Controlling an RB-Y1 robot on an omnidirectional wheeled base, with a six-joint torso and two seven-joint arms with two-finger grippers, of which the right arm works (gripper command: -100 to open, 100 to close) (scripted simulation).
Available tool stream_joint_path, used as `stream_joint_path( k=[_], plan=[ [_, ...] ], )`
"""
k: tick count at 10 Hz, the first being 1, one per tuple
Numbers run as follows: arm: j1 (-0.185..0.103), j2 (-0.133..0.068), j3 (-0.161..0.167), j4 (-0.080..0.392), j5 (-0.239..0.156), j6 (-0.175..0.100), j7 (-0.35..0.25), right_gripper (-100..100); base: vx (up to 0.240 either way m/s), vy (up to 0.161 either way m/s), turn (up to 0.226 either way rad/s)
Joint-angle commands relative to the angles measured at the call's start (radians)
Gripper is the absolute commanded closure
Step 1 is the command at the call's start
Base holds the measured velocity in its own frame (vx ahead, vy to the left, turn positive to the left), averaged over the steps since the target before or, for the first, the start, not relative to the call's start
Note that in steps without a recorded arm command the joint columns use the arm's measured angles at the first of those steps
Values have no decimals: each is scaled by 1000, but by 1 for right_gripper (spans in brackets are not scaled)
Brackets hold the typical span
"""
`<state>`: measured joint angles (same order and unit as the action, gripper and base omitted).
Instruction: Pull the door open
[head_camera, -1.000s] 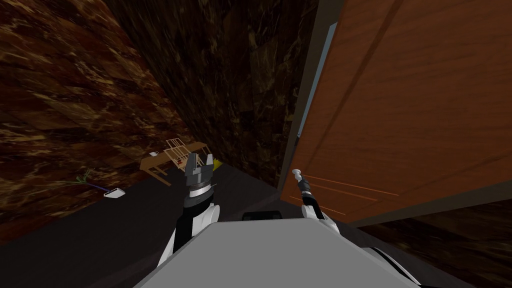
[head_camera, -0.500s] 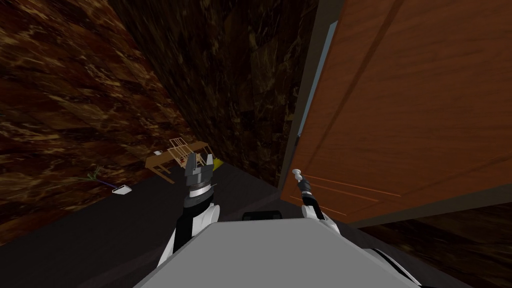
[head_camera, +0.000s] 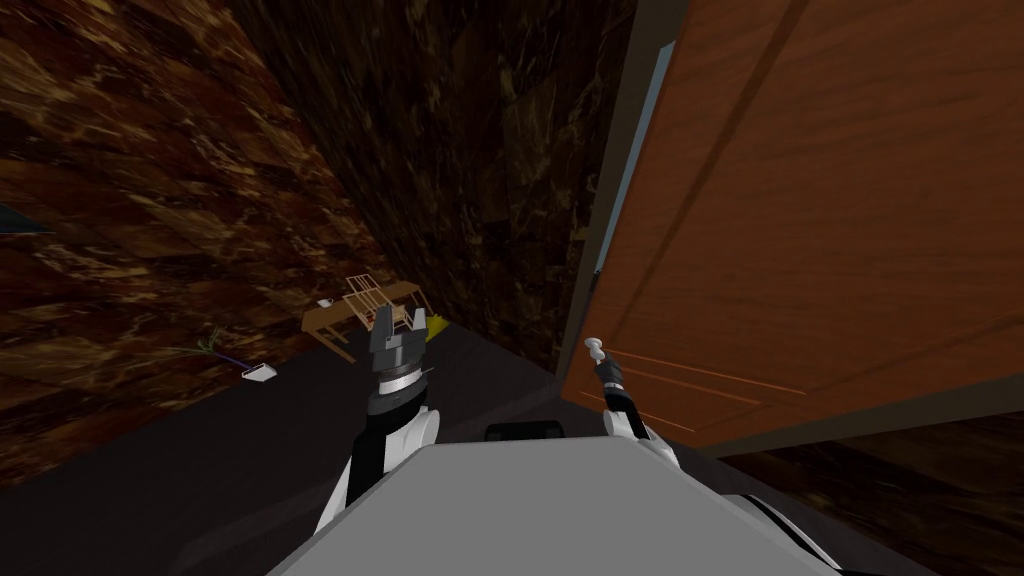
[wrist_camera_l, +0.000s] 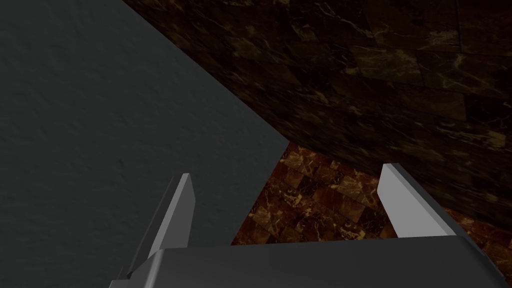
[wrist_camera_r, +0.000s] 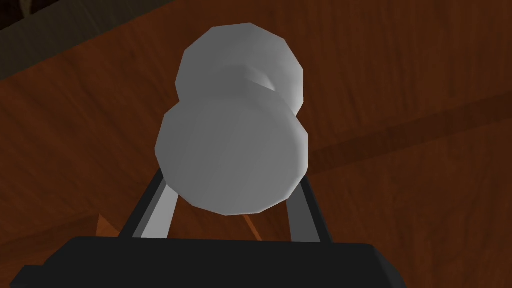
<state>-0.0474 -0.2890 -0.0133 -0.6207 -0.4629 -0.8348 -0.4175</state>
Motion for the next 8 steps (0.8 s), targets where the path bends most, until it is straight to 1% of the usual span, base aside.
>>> stream_joint_path(
  k=[1, 3, 4, 5, 6, 7, 8],
  plan=[
    [-8, 4, 3, -1, -1, -5, -50, 100, -30, -8, 35],
    [-10, 4, 3, 0, -4, -5, -93, 100, -35, -13, 51],
    [-11, 4, 2, 1, -6, -6, -125, 100, -30, -6, 41],
    [-11, 4, 2, 1, -6, -6, -134, 100, -25, -7, 10],
    [-12, 4, 2, 2, -8, -6, -170, 100, -26, -12, 41],
    [-12, 4, 2, 2, -8, -6, -175, 100, -21, -7, 25],
    [-13, 4, 1, 4, -11, -6, -214, 100, -30, -3, 34]
  ],
)
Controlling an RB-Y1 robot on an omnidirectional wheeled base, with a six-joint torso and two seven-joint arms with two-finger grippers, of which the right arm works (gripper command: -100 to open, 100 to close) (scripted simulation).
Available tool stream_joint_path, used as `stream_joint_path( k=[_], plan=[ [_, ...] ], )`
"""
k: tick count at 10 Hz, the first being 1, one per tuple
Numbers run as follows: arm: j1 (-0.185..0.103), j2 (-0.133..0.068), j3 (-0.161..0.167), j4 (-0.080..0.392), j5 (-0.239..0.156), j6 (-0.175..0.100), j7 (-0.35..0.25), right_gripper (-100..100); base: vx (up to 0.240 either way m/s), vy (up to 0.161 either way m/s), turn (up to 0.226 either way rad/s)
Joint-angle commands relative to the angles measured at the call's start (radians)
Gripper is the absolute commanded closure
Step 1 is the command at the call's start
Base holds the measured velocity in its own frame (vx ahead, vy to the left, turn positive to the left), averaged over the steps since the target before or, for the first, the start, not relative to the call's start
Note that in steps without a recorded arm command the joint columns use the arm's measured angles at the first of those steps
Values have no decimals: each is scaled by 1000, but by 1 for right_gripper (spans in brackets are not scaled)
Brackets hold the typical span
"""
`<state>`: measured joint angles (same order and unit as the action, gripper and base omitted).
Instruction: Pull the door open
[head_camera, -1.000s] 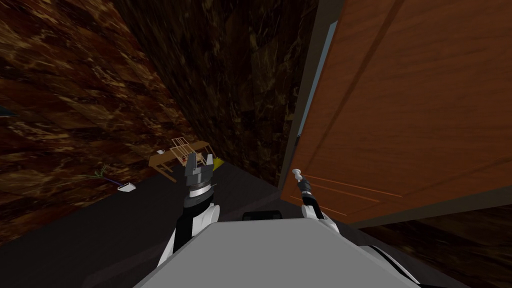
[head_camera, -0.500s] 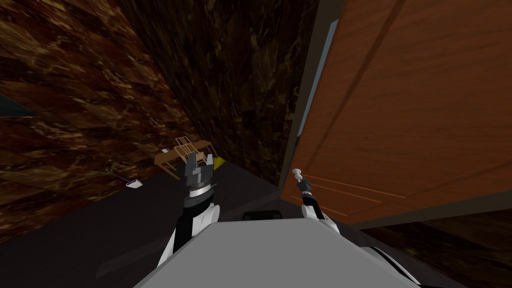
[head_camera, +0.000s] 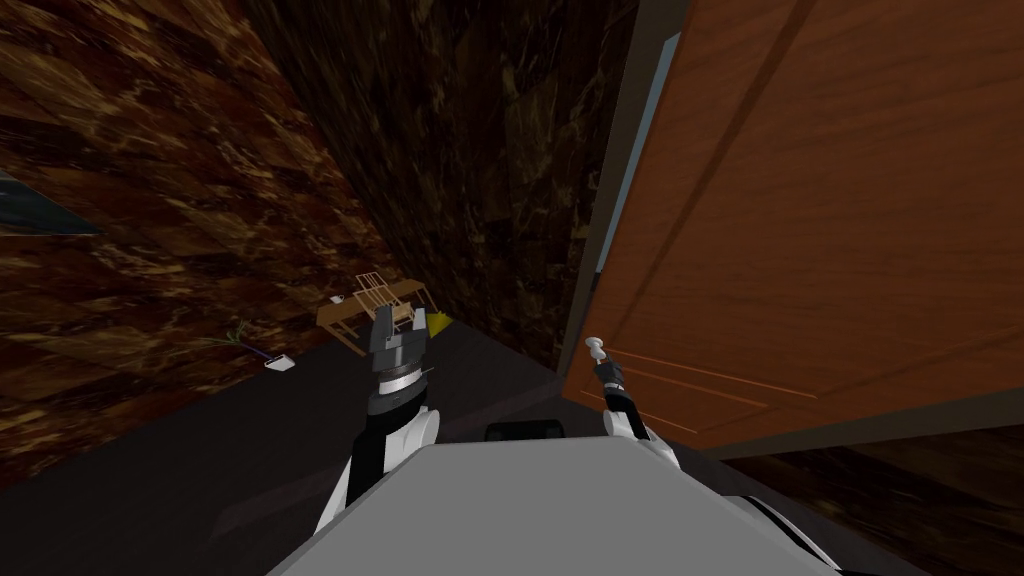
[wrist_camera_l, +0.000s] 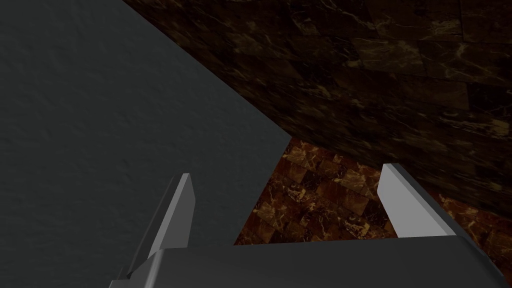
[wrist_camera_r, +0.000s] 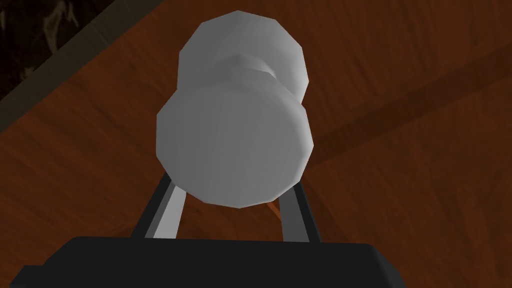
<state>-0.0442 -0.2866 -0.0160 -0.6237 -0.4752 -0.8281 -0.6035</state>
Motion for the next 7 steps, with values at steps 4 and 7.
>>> stream_joint_path(
  k=[4, 7],
  plan=[
    [-18, 2, 3, 9, -3, -14, -113, 100, -30, -9, 35],
    [-20, 2, 3, 12, -8, -14, -194, 100, -25, -4, 36]
  ],
)
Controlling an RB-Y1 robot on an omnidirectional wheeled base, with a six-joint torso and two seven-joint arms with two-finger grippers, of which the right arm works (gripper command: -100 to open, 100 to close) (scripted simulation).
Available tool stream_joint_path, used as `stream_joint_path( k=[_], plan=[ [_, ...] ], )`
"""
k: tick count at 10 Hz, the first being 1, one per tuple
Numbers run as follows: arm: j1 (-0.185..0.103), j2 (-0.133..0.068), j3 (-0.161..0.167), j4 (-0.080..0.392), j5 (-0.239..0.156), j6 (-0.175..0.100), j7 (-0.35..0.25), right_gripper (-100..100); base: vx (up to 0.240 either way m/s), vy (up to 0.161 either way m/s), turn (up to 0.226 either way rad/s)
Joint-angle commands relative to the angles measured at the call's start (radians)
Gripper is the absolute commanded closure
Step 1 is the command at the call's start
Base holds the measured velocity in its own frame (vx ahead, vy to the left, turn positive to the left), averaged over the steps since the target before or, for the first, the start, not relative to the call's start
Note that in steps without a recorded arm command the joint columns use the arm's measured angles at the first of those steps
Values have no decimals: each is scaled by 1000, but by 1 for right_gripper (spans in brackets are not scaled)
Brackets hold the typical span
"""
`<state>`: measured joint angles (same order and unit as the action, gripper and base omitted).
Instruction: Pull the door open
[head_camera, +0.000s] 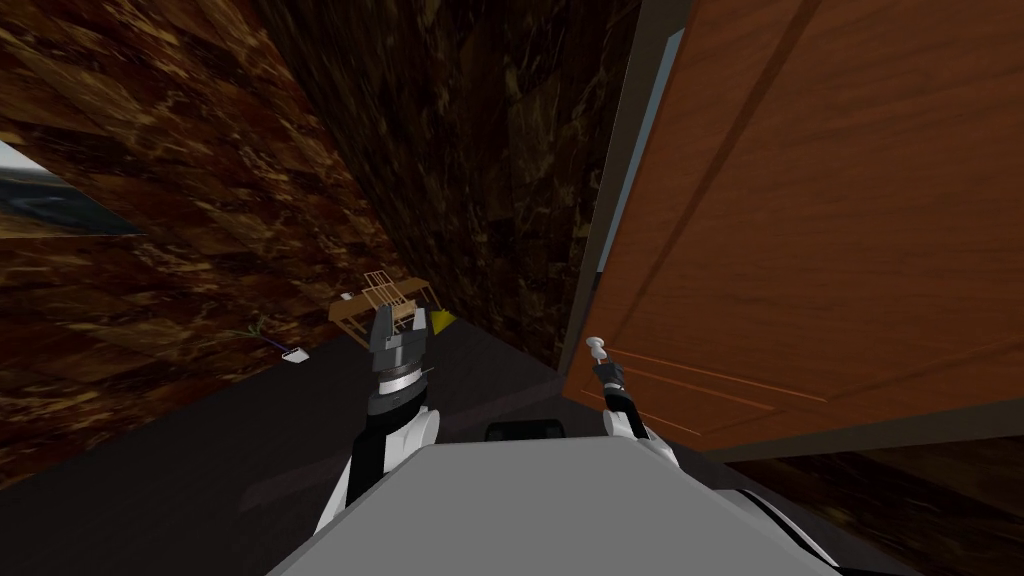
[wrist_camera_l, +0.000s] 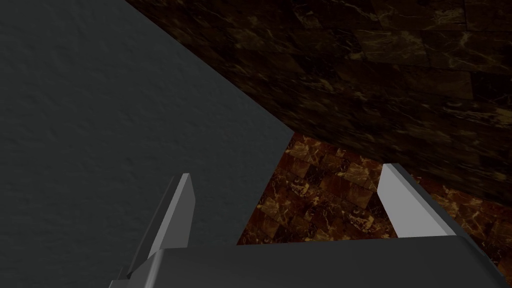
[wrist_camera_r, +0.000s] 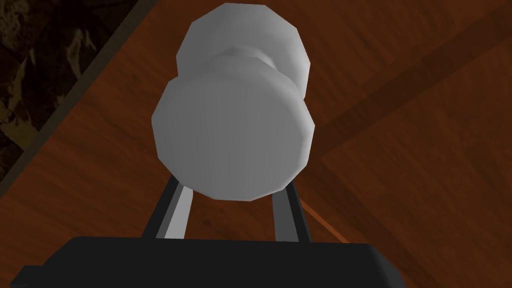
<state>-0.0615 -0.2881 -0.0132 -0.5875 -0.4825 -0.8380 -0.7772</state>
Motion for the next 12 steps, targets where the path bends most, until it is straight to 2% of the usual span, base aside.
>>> stream_joint_path(
  k=[1, 6, 8, 10, 11, 12],
  plan=[
    [-4, 4, 0, -24, -2, -5, -50, 100, -38, -8, 58],
    [-6, 4, -1, -21, -7, -5, -141, 100, -24, -6, 28],
    [-8, 4, -2, -19, -10, -6, -208, 100, -25, -5, 40],
    [-8, 4, -2, -19, -10, -6, -218, 100, -18, -5, 8],
    [-8, 4, -2, -1, -10, -6, -218, 100, 0, 0, 0],
    [-8, 4, -2, -13, -10, -6, -218, 100, 0, 0, 0]
  ],
)
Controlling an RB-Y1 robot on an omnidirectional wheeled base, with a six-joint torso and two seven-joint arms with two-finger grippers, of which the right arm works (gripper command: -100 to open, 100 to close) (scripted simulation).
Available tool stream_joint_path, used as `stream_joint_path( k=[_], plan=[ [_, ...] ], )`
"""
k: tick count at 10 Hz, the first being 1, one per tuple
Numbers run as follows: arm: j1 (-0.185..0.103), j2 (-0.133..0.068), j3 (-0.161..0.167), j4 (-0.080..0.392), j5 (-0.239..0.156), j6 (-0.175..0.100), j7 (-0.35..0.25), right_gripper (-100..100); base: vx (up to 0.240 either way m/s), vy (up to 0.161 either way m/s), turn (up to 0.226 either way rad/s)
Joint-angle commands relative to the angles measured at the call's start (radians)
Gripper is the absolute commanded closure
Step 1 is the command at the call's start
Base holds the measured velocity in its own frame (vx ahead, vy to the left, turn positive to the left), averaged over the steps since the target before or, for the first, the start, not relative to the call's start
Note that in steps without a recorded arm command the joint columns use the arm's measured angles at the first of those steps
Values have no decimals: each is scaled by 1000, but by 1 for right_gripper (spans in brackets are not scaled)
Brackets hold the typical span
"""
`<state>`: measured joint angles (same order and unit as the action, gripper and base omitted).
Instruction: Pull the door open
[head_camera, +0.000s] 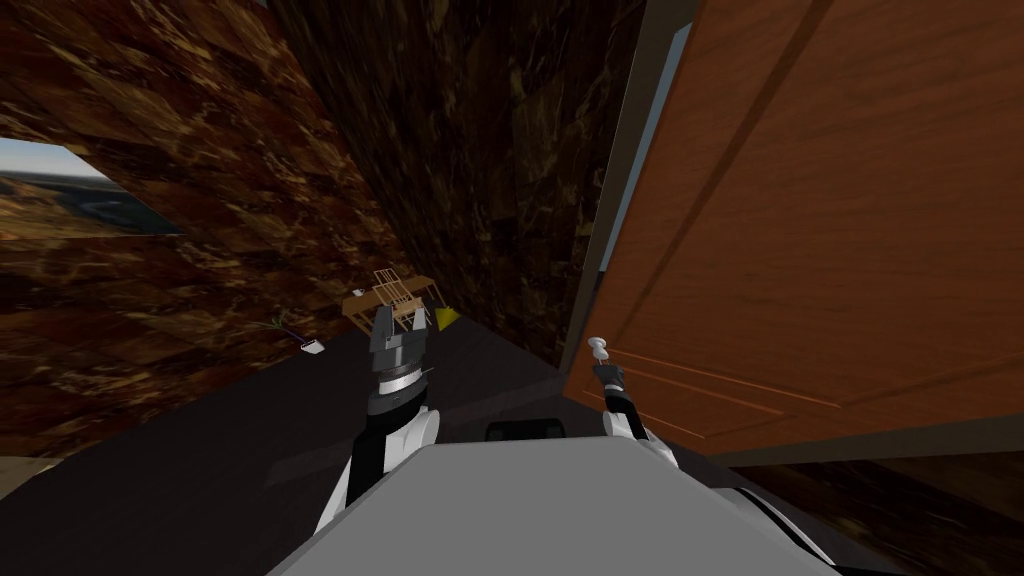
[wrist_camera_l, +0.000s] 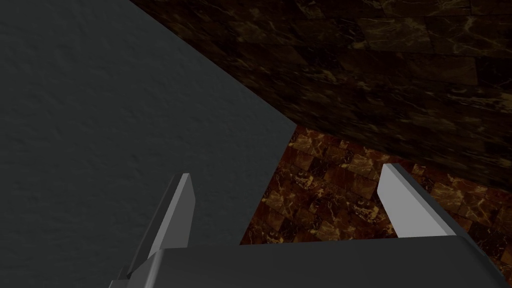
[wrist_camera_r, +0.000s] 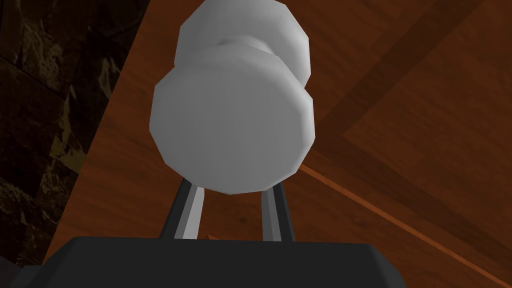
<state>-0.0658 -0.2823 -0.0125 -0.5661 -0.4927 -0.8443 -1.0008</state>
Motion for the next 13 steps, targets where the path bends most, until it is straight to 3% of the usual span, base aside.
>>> stream_joint_path(
  k=[1, 3, 8, 13],
  plan=[
    [-3, -2, -2, -41, 0, 1, 6, 100, -1, 6, -11],
    [-3, -2, -2, -41, 0, 1, 6, 100, 0, 0, 0],
    [-6, -1, -3, -38, -6, 0, -108, 100, -21, -7, 35],
    [-7, -1, -3, -37, -8, 0, -144, 100, -7, -1, 11]
  ],
)
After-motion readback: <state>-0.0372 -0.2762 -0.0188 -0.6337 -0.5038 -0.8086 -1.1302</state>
